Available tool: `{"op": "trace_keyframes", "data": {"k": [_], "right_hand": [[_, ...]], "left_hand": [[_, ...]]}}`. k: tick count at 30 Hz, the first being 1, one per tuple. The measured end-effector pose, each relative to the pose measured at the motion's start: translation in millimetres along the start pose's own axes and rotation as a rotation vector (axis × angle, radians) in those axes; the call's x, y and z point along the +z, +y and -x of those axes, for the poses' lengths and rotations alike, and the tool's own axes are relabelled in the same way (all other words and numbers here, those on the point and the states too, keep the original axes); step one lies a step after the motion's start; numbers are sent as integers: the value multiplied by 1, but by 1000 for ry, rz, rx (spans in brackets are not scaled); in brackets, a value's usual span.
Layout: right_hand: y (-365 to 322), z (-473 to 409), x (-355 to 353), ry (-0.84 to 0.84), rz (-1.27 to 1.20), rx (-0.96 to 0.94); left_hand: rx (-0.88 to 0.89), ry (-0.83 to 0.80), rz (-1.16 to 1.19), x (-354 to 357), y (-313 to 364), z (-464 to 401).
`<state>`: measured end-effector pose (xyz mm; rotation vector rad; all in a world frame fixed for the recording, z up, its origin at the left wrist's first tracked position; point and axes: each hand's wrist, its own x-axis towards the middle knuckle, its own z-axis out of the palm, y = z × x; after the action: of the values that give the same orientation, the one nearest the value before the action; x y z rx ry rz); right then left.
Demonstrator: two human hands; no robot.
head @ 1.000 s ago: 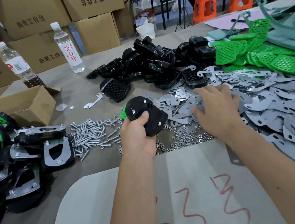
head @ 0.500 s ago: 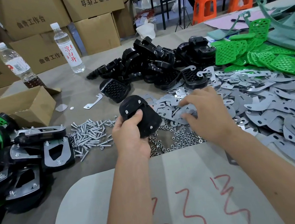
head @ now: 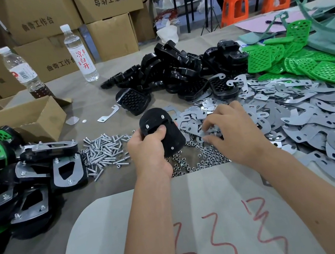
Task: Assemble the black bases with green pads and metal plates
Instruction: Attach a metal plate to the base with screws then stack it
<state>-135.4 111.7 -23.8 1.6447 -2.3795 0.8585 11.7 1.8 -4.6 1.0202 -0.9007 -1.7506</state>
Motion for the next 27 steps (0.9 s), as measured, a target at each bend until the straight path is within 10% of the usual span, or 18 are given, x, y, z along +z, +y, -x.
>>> {"op": "trace_keyframes", "data": {"k": [14, 27], "right_hand": [[-1, -3, 2, -36, -13, 36], [52, 13, -69, -25, 260, 446]], "left_hand": [[14, -38, -17, 2, -2, 3], [-70, -260, -219, 61, -46, 53]]}}
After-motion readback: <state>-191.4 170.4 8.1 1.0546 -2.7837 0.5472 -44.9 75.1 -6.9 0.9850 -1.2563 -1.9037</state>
